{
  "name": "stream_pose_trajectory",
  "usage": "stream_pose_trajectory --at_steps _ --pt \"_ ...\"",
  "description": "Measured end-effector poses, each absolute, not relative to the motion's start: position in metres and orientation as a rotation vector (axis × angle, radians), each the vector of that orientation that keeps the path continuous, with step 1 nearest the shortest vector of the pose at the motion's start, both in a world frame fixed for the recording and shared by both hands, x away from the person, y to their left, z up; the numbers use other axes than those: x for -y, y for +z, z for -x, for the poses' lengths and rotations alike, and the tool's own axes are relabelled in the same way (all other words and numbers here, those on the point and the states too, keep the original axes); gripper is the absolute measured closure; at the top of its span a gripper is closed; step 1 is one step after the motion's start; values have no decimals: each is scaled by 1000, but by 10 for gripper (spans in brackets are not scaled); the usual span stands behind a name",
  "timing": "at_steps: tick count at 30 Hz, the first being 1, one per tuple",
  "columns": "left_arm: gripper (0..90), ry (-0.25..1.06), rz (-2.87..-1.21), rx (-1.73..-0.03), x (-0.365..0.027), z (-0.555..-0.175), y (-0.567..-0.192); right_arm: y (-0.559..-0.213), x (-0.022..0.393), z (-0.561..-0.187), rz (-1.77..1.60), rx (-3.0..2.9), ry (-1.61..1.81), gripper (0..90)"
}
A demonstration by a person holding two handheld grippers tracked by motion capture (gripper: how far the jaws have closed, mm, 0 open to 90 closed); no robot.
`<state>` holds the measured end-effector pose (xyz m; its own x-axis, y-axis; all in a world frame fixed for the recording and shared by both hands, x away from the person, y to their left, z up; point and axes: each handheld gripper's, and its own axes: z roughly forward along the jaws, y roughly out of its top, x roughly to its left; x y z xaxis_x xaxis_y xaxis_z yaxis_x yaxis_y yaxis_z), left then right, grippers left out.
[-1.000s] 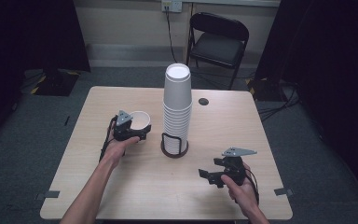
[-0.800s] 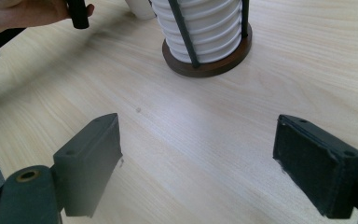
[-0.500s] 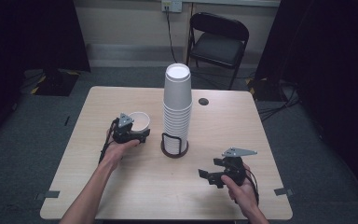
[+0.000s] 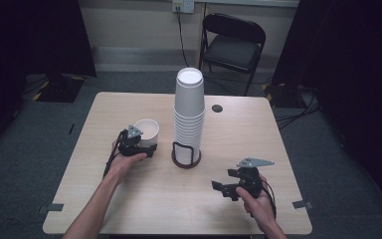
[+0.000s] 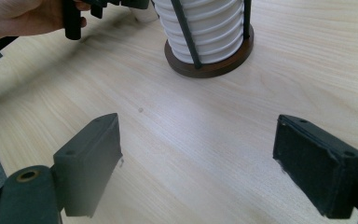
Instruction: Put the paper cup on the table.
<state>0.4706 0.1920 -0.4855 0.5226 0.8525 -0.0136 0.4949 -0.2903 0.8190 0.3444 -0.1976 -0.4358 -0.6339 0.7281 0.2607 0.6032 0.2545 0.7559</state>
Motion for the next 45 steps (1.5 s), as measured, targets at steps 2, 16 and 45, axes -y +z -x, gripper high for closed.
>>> stream_pose_trajectory --at_steps 2,16,45 --pt "158 565 -1955 -1102 -194 -467 -481 -435 197 -344 -1267 -2372 1329 148" --pt "159 570 -1952 -1107 -217 -445 -481 -434 199 -343 -1269 -2365 1334 148" --pt "158 556 -1839 -984 -214 -357 -434 -436 205 -345 -1306 -2330 1319 153"
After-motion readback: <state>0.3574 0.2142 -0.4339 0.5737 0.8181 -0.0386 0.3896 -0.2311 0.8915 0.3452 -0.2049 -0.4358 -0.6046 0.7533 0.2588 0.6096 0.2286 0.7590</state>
